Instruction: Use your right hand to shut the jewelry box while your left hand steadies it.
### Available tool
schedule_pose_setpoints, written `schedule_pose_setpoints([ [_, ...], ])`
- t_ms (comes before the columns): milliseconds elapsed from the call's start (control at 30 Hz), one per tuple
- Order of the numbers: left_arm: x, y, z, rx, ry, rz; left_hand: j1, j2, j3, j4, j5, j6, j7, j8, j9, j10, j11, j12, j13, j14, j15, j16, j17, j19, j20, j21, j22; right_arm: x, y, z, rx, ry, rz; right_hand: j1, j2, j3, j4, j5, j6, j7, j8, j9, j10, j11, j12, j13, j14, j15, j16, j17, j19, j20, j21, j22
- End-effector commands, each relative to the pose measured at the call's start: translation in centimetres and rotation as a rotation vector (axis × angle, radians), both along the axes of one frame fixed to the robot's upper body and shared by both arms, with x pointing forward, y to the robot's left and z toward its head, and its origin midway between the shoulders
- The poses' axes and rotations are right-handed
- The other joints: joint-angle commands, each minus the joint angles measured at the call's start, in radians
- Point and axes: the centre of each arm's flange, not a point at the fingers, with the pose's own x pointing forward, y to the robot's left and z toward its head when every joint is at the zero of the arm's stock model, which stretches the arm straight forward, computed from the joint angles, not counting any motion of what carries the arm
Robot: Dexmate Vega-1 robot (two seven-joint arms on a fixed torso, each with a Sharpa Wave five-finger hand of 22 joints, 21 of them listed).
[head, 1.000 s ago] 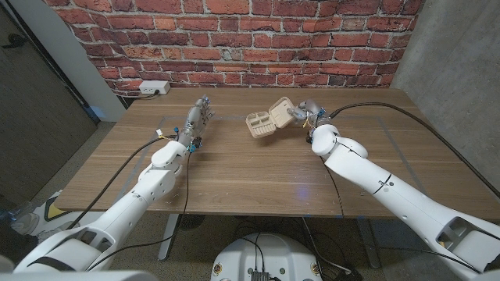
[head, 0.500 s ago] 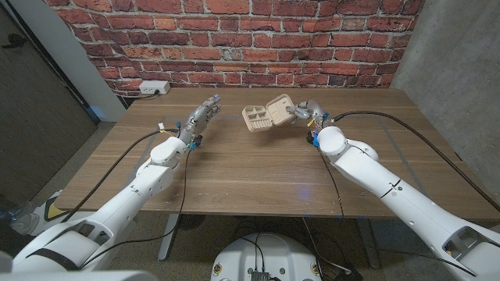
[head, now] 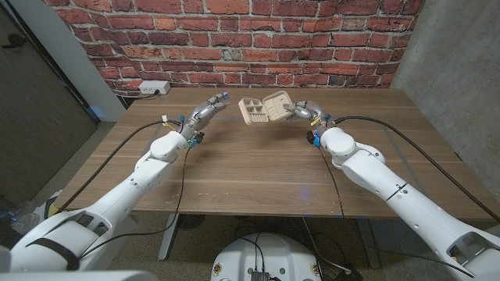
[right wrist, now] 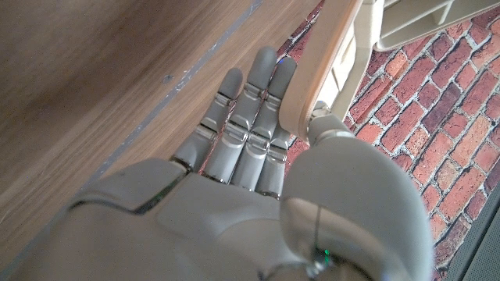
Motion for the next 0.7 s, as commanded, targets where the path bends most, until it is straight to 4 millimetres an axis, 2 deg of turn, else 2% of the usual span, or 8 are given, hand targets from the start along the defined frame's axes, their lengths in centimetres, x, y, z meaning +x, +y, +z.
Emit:
schedule_pose_setpoints([
  [33, -0.1, -1.2, 1.1, 0.120, -0.035, -0.022, 0.016, -0.069, -0.031, 0.012, 0.004, -0.014, 0.019, -0.015, 0.007, -0.022, 0.016, -0.013, 0.005, -0.010, -0.067, -0.008, 0.006, -0.009, -0.027, 0.000, 0.004, -0.1, 0.3, 0.3, 0.103, -0.032, 0.086, 0.005, 0.010, 0.009, 0.004, 0.004, 0.026, -0.020, 0.007, 0.006, 0.008, 0.003, 0.007, 0.007, 0.009, -0.048, 0.010, 0.006, -0.001, -0.028, 0.014, 0.007],
  [167, -0.2, -1.7, 1.3, 0.127, -0.040, -0.034, 0.010, -0.102, -0.052, 0.018, 0.011, -0.016, 0.022, -0.019, 0.008, -0.023, 0.019, -0.015, 0.007, -0.013, -0.063, -0.008, 0.009, -0.006, -0.014, 0.000, 0.004, 0.0, 0.7, 0.1, 0.158, -0.051, 0.099, 0.007, 0.009, 0.010, 0.003, 0.004, 0.027, -0.020, 0.009, 0.006, 0.011, 0.002, 0.010, 0.012, 0.012, -0.050, 0.011, 0.009, -0.002, -0.029, 0.021, 0.010],
  [267, -0.2, -2.2, 1.3, 0.126, -0.034, -0.068, 0.000, -0.127, -0.070, 0.025, 0.017, -0.014, 0.029, -0.021, 0.008, -0.019, 0.032, -0.014, 0.008, -0.007, -0.055, -0.004, 0.011, 0.003, -0.006, 0.003, 0.004, 0.0, 1.2, 0.0, 0.197, -0.064, 0.109, 0.006, 0.009, 0.011, 0.004, 0.004, 0.027, -0.021, 0.011, 0.005, 0.011, 0.001, 0.011, 0.014, 0.014, -0.049, 0.011, 0.011, -0.003, -0.030, 0.025, 0.013],
  [567, 0.0, -3.4, 1.4, 0.127, -0.023, -0.132, -0.021, -0.175, -0.106, 0.036, 0.034, -0.019, 0.044, -0.028, 0.009, -0.018, 0.050, -0.015, 0.009, -0.001, -0.047, 0.000, 0.015, 0.014, 0.011, 0.007, 0.005, 0.1, 2.1, -0.1, 0.237, -0.082, 0.128, 0.007, 0.007, 0.013, 0.005, 0.005, 0.027, -0.021, 0.014, 0.005, 0.013, -0.002, 0.015, 0.023, 0.016, -0.050, 0.010, 0.015, -0.006, -0.032, 0.036, 0.017],
  [700, 0.2, -3.8, 1.4, 0.116, -0.020, -0.163, -0.047, -0.215, -0.143, 0.044, 0.056, -0.019, 0.057, -0.030, 0.011, -0.021, 0.060, -0.016, 0.011, -0.005, -0.036, 0.001, 0.018, 0.013, 0.027, 0.005, 0.006, 0.1, 2.6, -0.2, 0.234, -0.082, 0.145, 0.008, 0.007, 0.014, 0.005, 0.005, 0.027, -0.020, 0.016, 0.004, 0.012, -0.001, 0.016, 0.027, 0.017, -0.049, 0.009, 0.016, -0.006, -0.032, 0.040, 0.016],
])
